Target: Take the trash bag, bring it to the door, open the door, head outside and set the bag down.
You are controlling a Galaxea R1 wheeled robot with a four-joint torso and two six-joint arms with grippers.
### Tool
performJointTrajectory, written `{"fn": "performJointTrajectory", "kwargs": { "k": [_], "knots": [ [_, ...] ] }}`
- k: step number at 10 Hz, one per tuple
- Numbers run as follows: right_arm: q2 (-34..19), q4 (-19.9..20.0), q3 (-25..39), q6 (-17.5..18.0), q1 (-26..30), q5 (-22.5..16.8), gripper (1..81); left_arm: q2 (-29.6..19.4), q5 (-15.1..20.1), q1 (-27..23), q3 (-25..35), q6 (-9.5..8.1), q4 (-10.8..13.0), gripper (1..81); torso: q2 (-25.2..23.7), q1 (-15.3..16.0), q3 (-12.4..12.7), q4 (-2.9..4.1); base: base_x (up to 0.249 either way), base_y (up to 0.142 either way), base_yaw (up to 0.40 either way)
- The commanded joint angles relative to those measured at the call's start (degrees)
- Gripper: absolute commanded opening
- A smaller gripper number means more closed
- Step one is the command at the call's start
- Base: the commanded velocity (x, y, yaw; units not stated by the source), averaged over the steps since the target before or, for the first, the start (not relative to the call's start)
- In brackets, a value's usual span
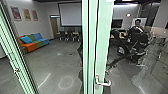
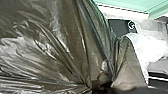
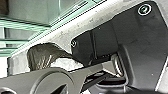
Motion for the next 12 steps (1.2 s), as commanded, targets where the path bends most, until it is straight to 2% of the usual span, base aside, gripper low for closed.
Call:
{"fn": "performJointTrajectory", "kwargs": {
  "k": [1,3,4,6,9,12],
  "knots": [
    [-12.4,-0.7,13.6,-0.7,-1.3,5.5,81.1,-0.9,3.2,-2.5,0.7,0.22,0.1,1.0,0.0,0.0,0.0,0.00,0.000,0.000,0.000],
    [-18.6,-0.8,21.1,-0.8,-2.0,8.7,81.1,-1.0,3.2,-2.6,0.8,0.22,0.0,1.0,0.0,0.0,0.0,0.00,0.000,0.000,0.000],
    [-21.6,-0.8,25.0,-0.8,-1.9,9.1,81.1,-1.1,3.3,-2.6,1.1,0.13,-0.1,1.0,0.0,0.0,0.0,0.00,0.000,0.000,0.000],
    [-27.2,-0.6,32.6,-0.8,-0.8,9.2,81.1,-2.0,5.8,-2.6,3.0,0.05,-0.2,1.0,0.0,0.0,0.0,0.00,0.000,0.000,0.000],
    [-34.8,0.3,41.6,-0.5,3.0,9.2,81.1,-5.3,5.9,-2.6,8.4,0.13,-0.1,1.0,0.0,0.0,0.0,0.00,0.000,0.000,0.000],
    [-39.1,4.3,47.2,-0.5,9.2,8.5,81.1,-6.1,5.9,-2.7,9.5,0.13,-0.1,1.0,0.0,0.0,0.0,0.00,0.000,0.000,0.000]
  ]
}}
